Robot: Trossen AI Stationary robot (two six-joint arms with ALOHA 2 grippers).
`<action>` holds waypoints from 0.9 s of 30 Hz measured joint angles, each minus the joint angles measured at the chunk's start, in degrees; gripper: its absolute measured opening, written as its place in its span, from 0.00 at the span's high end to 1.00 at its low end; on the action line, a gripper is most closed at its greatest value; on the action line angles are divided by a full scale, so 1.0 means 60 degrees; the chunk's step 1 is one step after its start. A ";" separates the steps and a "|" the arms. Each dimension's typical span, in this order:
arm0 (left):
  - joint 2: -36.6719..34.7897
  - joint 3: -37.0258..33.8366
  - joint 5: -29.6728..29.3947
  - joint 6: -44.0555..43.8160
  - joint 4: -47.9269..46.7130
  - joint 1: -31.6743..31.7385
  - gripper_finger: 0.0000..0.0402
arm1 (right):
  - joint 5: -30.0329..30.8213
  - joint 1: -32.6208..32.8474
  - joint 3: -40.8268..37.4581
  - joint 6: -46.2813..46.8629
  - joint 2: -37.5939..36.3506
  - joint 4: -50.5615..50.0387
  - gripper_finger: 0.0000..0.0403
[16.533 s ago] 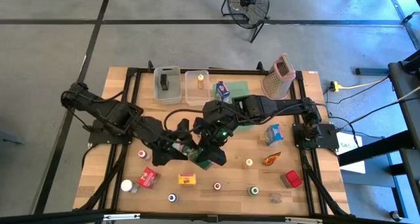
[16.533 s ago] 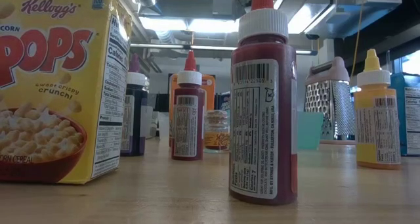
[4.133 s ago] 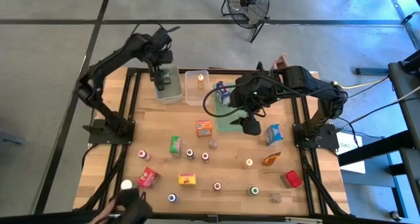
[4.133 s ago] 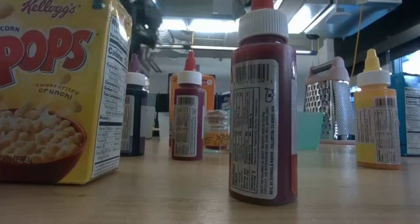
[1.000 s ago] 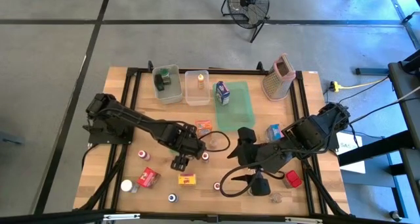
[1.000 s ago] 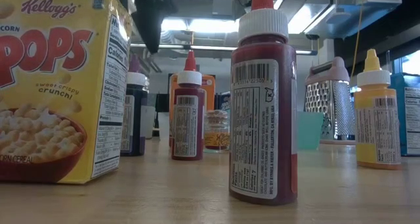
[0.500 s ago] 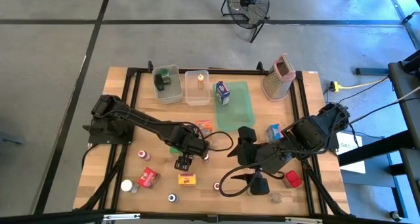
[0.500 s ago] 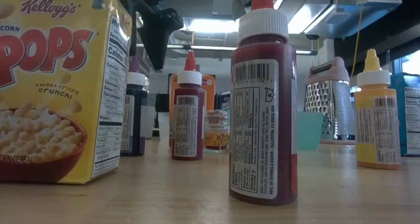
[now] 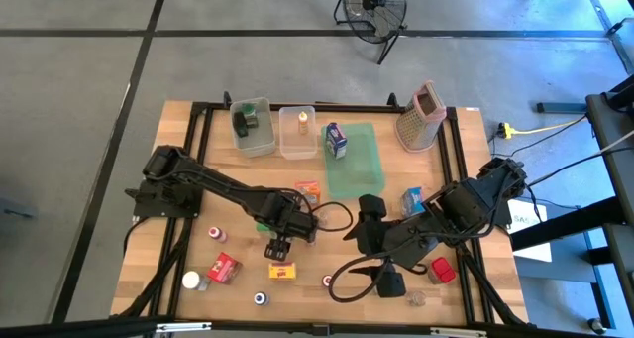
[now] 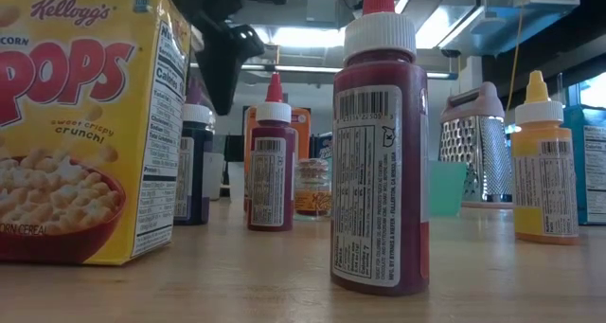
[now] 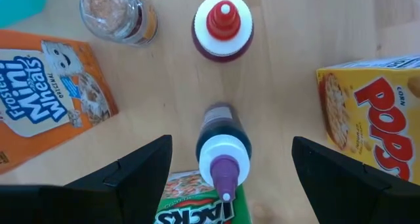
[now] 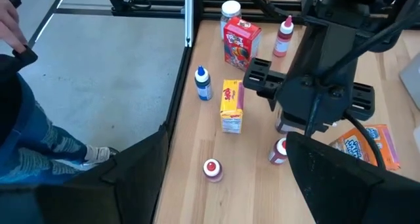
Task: Pick & Place Kitchen Items
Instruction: Put the violet food coloring bottle into the transparent bin
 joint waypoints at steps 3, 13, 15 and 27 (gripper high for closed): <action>0.0004 0.0000 -0.0043 0.0015 0.0004 0.0000 0.23 | 0.0000 0.0000 0.0000 0.0000 0.0000 -0.0046 0.23; -0.0045 -0.0650 -0.0065 -0.0155 0.0549 0.0000 0.23 | 0.0186 0.0000 0.0000 -0.0004 0.0000 -0.0269 0.23; -0.0058 -0.0712 -0.0033 -0.0148 0.0648 0.0004 0.23 | 0.0305 -0.0010 0.0000 -0.0020 0.0000 -0.0285 0.23; -0.0062 -0.0718 -0.0264 -0.0083 0.0656 0.0004 0.23 | 0.0506 -0.0076 0.0000 -0.0175 0.0000 -0.0296 0.23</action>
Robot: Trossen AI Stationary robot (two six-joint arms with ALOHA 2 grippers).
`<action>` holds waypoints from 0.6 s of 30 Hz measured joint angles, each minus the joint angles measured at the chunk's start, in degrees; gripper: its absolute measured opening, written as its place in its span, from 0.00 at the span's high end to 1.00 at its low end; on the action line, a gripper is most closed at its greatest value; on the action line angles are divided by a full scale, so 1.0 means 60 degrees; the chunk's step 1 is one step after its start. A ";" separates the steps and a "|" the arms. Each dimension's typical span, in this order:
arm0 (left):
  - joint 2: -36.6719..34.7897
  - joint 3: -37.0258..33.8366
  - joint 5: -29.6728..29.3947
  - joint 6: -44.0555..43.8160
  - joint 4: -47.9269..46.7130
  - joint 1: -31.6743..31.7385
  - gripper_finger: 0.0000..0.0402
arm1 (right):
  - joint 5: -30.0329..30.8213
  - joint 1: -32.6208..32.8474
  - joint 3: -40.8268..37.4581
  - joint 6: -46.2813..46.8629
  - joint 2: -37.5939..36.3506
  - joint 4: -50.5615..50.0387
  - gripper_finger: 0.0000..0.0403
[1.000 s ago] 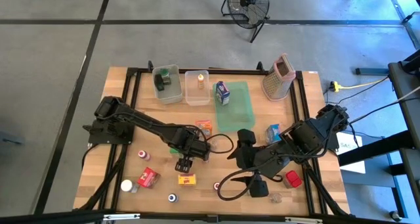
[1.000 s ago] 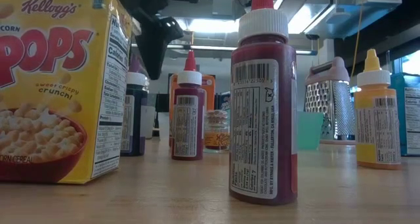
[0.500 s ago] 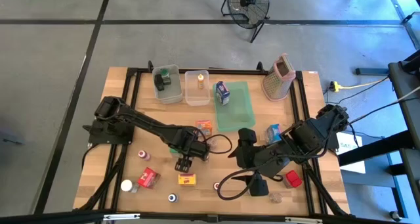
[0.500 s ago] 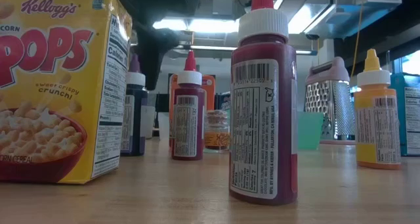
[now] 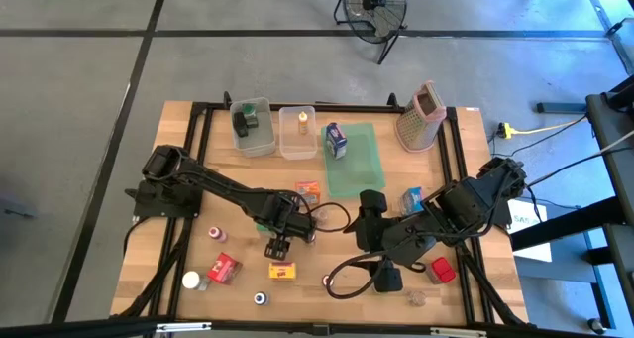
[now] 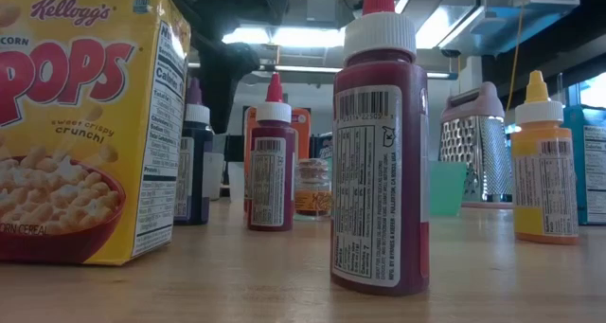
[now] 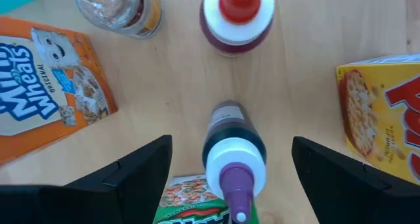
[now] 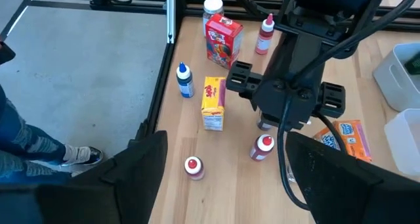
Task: Pick & Place Kitchen Items
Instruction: Put the violet food coloring bottle into the transparent bin
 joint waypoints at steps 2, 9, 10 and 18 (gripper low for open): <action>0.0000 0.0000 -0.0020 0.0047 0.0003 0.0000 0.23 | 0.0036 -0.0003 0.0000 -0.0003 0.0000 0.0004 0.23; 0.0000 -0.0004 -0.0063 0.0080 0.0136 0.0000 0.23 | 0.0172 -0.0004 0.0000 -0.0004 0.0000 -0.0115 0.23; 0.0000 -0.0004 -0.0067 0.0078 0.0159 0.0000 0.23 | 0.0178 -0.0015 0.0000 -0.0004 0.0000 -0.0132 0.23; 0.0000 -0.0004 -0.0064 -0.0020 0.0146 0.0000 0.23 | 0.0175 -0.0040 0.0000 -0.0050 0.0000 -0.0179 0.23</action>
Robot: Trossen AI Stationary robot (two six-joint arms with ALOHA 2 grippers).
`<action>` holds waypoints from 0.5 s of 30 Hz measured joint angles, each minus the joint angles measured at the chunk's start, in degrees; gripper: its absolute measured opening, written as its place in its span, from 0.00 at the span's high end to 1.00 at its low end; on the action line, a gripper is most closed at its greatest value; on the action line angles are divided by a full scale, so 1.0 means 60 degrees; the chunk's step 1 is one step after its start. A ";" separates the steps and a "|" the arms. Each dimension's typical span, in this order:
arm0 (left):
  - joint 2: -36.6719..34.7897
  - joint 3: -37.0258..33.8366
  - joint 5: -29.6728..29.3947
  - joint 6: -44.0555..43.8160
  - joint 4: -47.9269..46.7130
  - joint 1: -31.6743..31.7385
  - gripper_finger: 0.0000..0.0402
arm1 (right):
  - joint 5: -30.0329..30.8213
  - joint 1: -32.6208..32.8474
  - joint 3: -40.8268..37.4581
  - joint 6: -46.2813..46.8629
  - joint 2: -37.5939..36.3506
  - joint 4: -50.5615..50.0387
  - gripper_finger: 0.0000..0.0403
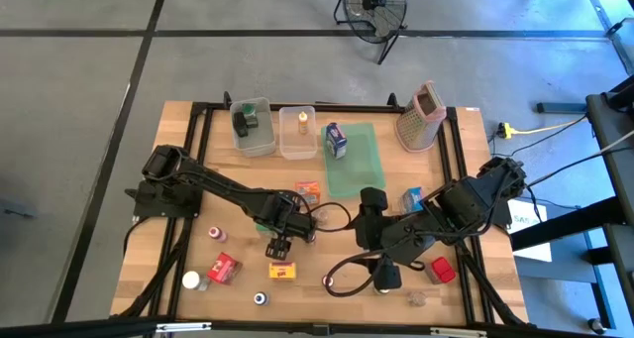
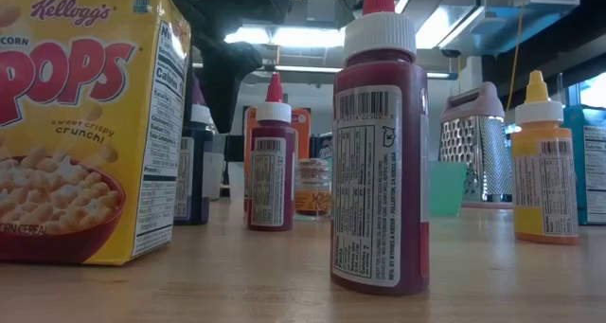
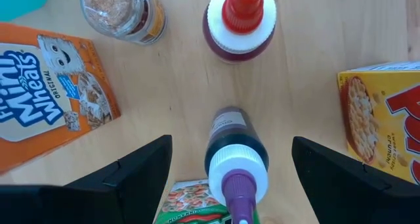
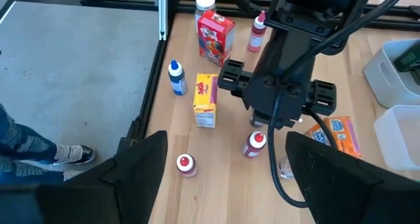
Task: Pick & Place Kitchen Items
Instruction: Put the violet food coloring bottle into the transparent bin
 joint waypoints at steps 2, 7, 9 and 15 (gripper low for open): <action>0.0000 0.0000 0.0001 -0.0089 -0.0007 0.0000 0.23 | 0.0000 0.0000 0.0000 -0.0023 0.0000 0.0000 0.23; 0.0000 0.0000 0.0012 -0.0221 -0.0025 0.0000 0.23 | -0.0004 -0.0001 0.0000 -0.0026 0.0000 0.0000 0.23; 0.0000 0.0000 0.0015 -0.0221 -0.0025 0.0000 0.23 | -0.0004 0.0000 0.0000 -0.0026 0.0000 0.0000 0.23; 0.0000 -0.0004 0.0021 -0.0143 -0.0018 0.0000 0.23 | -0.0007 0.0000 0.0000 -0.0027 0.0000 -0.0008 0.23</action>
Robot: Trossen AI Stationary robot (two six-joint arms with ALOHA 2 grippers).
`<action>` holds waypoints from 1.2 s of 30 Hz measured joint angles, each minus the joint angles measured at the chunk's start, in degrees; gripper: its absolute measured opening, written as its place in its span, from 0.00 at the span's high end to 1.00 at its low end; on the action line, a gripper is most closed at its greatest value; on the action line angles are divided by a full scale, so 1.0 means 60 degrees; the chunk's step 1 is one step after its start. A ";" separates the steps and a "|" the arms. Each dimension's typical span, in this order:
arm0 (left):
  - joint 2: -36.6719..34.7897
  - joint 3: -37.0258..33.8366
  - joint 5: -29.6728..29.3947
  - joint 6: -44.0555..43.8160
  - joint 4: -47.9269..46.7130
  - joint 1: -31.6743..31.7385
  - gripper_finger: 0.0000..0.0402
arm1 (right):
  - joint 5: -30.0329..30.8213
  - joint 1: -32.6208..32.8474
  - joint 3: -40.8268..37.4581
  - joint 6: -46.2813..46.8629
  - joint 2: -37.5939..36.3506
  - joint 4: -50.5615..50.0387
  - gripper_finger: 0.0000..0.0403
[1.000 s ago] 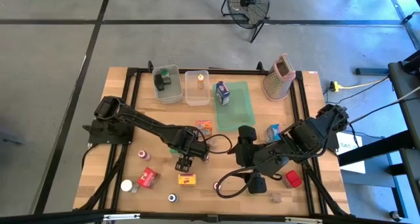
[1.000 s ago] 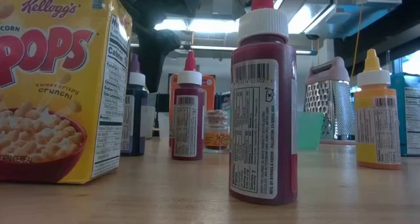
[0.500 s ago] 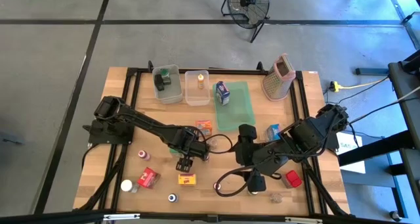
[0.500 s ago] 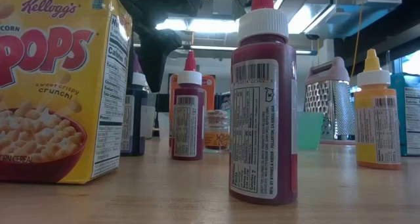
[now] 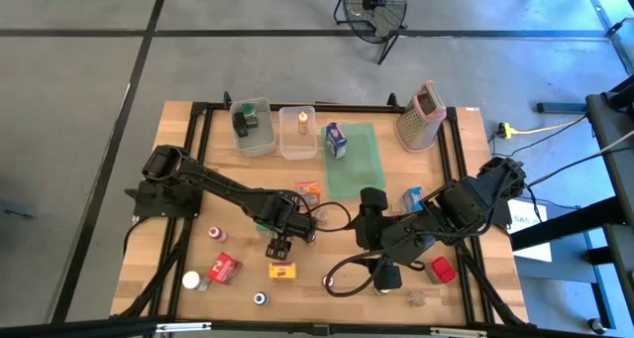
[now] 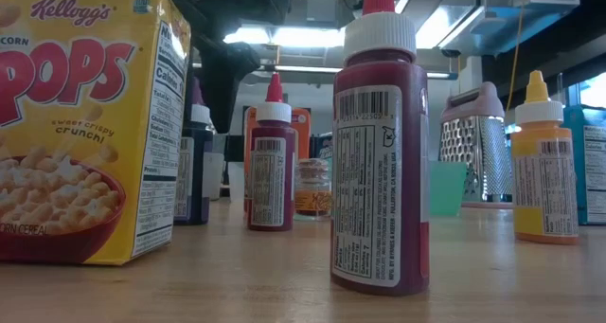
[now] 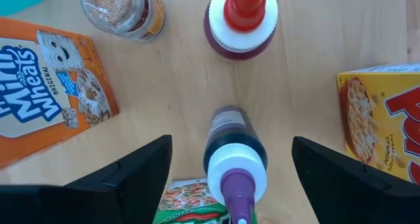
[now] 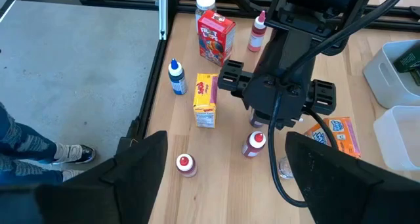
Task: Pick & Place Kitchen Items
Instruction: Put the violet food coloring bottle into the transparent bin
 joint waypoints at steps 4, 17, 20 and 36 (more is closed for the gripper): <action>-0.0011 -0.0264 0.0249 -0.0055 0.0316 0.0006 0.23 | 0.0000 0.0000 0.0000 -0.0003 -0.0001 -0.0013 0.23; -0.0127 -0.0790 0.0542 -0.0086 0.0696 0.0124 0.23 | 0.0044 -0.0123 0.0000 -0.0128 -0.0004 0.0023 0.23; -0.0127 -0.0790 0.0454 -0.0009 0.0711 0.0124 0.23 | 0.0047 -0.0131 0.0000 -0.0141 -0.0004 0.0023 0.23; -0.0102 -0.0790 0.0319 0.0100 0.0718 0.0127 0.41 | 0.0079 -0.0244 0.0000 -0.0232 -0.0004 0.0023 0.23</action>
